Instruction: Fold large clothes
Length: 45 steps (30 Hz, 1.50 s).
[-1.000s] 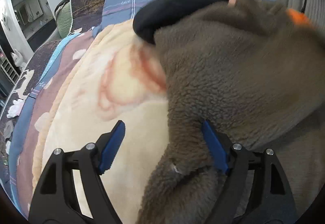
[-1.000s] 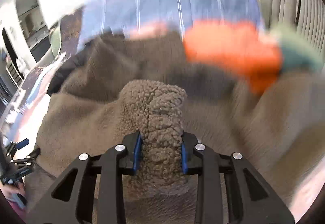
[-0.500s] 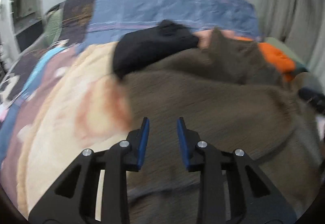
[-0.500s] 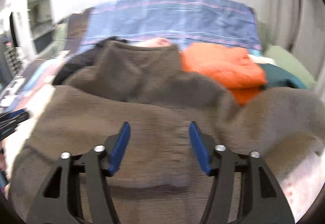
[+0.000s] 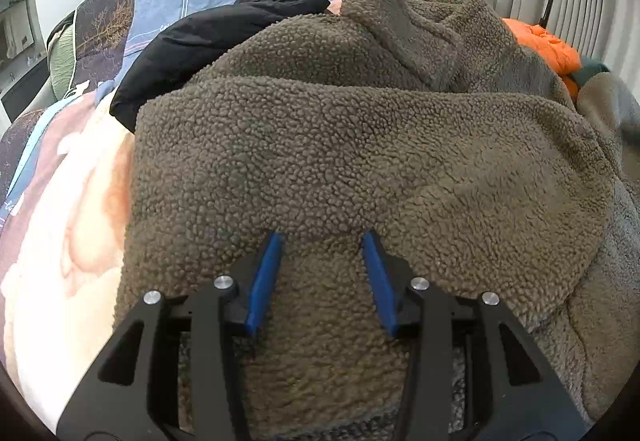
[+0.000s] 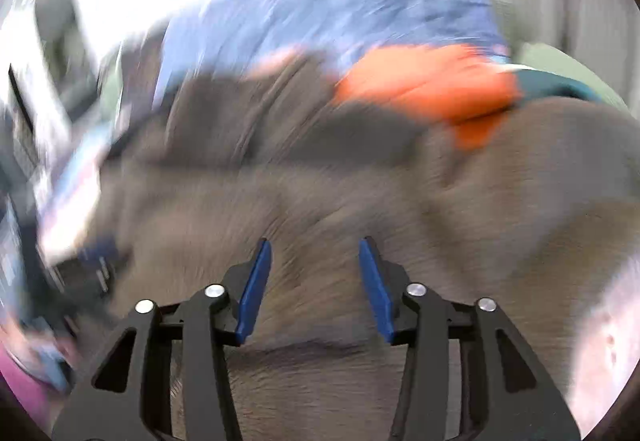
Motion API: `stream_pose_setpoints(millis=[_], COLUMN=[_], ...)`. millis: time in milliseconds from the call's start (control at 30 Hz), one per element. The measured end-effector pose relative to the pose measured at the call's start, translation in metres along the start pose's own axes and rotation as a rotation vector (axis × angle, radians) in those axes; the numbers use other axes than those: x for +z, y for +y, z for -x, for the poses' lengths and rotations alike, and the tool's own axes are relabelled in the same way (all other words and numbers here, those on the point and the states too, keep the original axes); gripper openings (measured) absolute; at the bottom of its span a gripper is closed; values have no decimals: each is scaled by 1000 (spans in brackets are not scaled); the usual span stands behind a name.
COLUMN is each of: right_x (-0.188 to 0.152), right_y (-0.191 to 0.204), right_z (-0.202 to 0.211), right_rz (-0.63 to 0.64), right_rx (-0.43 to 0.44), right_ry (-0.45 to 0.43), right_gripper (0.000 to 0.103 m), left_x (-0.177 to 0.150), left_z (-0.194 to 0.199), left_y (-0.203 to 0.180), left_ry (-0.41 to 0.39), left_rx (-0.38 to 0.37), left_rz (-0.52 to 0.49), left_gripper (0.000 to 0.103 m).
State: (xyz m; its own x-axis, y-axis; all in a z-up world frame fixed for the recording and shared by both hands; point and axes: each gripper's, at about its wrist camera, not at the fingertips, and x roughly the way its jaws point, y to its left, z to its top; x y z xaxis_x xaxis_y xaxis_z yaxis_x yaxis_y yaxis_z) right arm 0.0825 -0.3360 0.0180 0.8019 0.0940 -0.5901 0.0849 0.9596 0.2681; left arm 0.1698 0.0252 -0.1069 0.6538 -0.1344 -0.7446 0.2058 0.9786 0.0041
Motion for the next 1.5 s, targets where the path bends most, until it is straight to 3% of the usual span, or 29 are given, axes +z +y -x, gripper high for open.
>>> stream_pose_setpoints(millis=[67, 200, 300, 433, 500, 567, 600, 700, 733, 767, 867, 967, 1033, 1100, 1200, 1267, 1400, 1500], right_x=[21, 37, 18, 1, 2, 3, 4, 20, 26, 32, 67, 100, 117, 121, 102, 74, 8, -20], right_y=[-52, -191, -283, -336, -351, -362, -361, -356, -352, -346, -303, -230, -172, -115, -15, 32, 64, 66], right_z=[27, 81, 89, 69, 57, 46, 41, 34, 32, 34, 52, 60, 60, 58, 40, 8, -61, -64], right_rz=[-141, -503, -809, -1012, -1056, -1084, -1077, -990, -988, -981, -823, -629, -491, -343, -39, 83, 160, 172], right_rx=[-32, -164, -133, -25, 28, 26, 3, -59, -31, 8, 90, 205, 344, 419, 476, 500, 433, 413], right_ry=[-76, -202, -183, -162, -155, -140, -144, -162, -171, -180, -221, -242, -230, -208, -95, 56, 369, 412], right_gripper=[62, 63, 63, 67, 72, 72, 71, 33, 22, 19, 18, 18, 18, 18, 19, 19, 23, 36], left_x=[-1, -2, 0, 0, 0, 0, 0, -1, -1, -1, -1, 0, -1, -1, 0, -1, -2, -4], left_z=[0, 1, 1, 1, 1, 1, 2, 2, 2, 2, 2, 2, 2, 3, 3, 4, 7, 9], left_y=[-3, -7, -6, -8, -9, -9, -8, -8, -8, -8, -8, -8, -7, -4, -1, 3, 21, 38], left_ry=[0, -3, -1, -1, -1, -2, -2, -3, -2, -2, 0, -1, -3, -5, -8, -10, -21, -36], left_rx=[12, 34, 35, 51, 54, 54, 52, 50, 51, 51, 51, 55, 50, 41, 25, 8, -92, -236], left_rz=[-11, -30, -30, -43, -45, -43, -42, -39, -39, -40, -39, -41, -36, -26, -11, 3, 78, 148], left_gripper=[45, 46, 46, 47, 47, 47, 47, 48, 48, 48, 48, 48, 48, 48, 49, 49, 54, 70])
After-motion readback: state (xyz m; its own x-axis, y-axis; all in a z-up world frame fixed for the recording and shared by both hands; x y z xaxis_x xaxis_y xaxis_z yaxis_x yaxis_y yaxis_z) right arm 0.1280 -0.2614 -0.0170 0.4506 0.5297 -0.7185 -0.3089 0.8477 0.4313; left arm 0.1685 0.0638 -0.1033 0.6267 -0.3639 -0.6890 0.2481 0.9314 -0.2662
